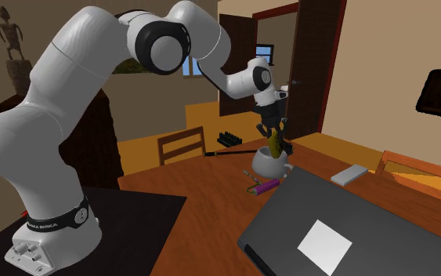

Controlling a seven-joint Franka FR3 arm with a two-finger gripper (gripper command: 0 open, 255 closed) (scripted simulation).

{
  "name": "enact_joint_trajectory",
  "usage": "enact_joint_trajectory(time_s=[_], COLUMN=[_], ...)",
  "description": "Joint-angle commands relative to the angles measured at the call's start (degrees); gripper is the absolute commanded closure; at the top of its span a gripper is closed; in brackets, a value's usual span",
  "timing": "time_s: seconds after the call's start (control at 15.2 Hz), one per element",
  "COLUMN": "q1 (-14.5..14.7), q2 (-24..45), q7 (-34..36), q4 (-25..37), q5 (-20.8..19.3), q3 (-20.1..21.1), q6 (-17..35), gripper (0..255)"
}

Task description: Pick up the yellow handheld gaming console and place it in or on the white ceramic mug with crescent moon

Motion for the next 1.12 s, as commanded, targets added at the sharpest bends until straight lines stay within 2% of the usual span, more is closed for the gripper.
enact_joint_trajectory(time_s=[0.0,0.07,0.13,0.46,0.73,1.06], q1=[0.0,0.0,-0.1,0.0,0.1,0.1], q2=[0.2,0.2,0.1,0.2,-4.0,-4.0], q7=[0.1,0.1,0.1,0.1,-0.8,-0.8], q4=[-0.2,-0.2,-0.3,-0.2,-0.4,-0.4], q5=[0.0,0.0,0.0,0.0,2.1,2.1], q3=[-0.1,-0.1,0.0,-0.1,1.6,1.6], q6=[0.0,0.0,0.0,0.0,-4.1,-4.1], gripper=[255,255,0,0,0,0])
